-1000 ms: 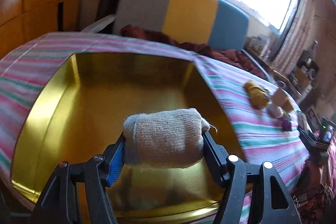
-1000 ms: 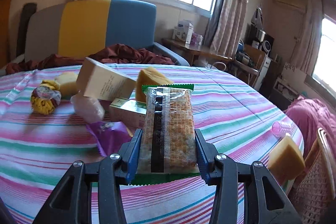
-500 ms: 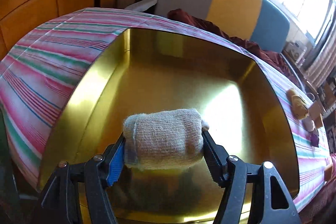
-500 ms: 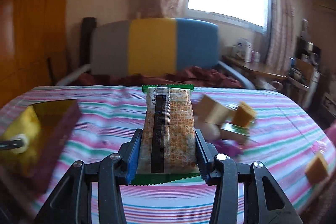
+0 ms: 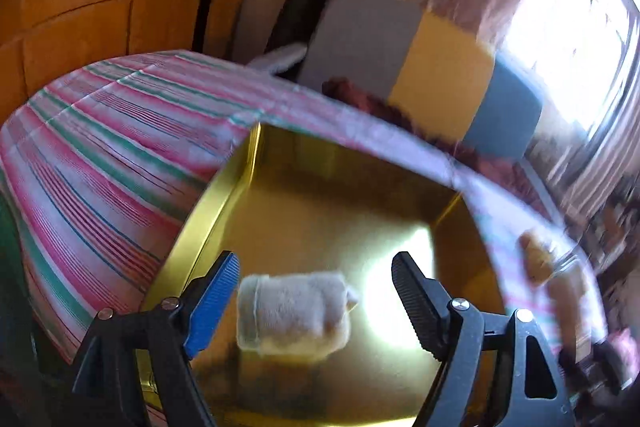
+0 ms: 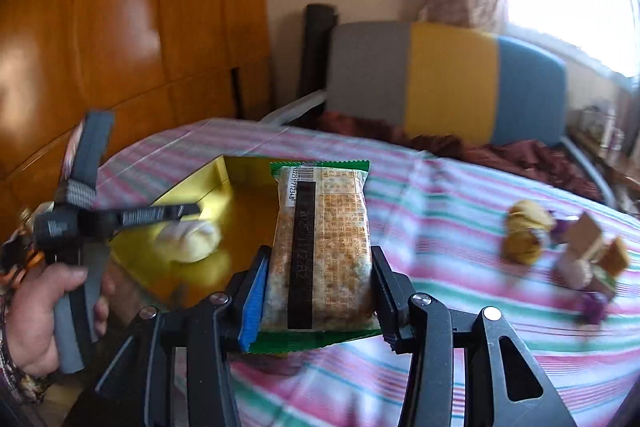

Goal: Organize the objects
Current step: 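Lower the white sock and cracker packet into the gold tray and release both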

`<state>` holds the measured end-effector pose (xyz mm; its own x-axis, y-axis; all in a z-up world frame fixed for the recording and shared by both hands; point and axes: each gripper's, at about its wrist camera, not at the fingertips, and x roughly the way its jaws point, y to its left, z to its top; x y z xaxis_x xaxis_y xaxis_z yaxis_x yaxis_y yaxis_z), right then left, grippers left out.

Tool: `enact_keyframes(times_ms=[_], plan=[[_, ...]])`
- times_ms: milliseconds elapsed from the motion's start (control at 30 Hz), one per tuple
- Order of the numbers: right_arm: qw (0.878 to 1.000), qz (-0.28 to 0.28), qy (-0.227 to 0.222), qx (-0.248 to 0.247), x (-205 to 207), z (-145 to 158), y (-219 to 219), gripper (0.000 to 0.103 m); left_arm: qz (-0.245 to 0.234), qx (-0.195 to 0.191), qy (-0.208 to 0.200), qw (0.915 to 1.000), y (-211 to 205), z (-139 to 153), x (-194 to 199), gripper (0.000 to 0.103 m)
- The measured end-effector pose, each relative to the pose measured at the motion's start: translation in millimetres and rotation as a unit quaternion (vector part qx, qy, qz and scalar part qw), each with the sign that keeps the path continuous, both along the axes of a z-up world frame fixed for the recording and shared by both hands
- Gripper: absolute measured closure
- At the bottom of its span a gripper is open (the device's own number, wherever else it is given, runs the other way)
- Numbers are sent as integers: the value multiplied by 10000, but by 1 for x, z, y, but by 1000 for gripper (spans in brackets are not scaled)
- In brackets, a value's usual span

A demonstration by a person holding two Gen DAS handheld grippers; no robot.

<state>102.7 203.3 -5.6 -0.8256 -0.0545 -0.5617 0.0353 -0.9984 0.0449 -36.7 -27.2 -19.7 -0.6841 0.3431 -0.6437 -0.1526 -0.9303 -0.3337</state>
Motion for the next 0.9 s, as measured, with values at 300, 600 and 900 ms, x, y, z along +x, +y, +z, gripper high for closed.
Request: enact_keyframes(times_ms=[300, 600, 900], plan=[[9961, 483, -737, 6, -48, -28, -51, 55, 623, 360, 209, 9972, -26, 13, 3, 23], [9896, 331, -1368, -312, -91, -54, -58, 55, 667, 457, 240, 9964, -32, 19, 2, 23], [9865, 480, -1426, -652, -97, -50, -64, 47, 688, 501, 247, 9961, -33, 18, 4, 23]])
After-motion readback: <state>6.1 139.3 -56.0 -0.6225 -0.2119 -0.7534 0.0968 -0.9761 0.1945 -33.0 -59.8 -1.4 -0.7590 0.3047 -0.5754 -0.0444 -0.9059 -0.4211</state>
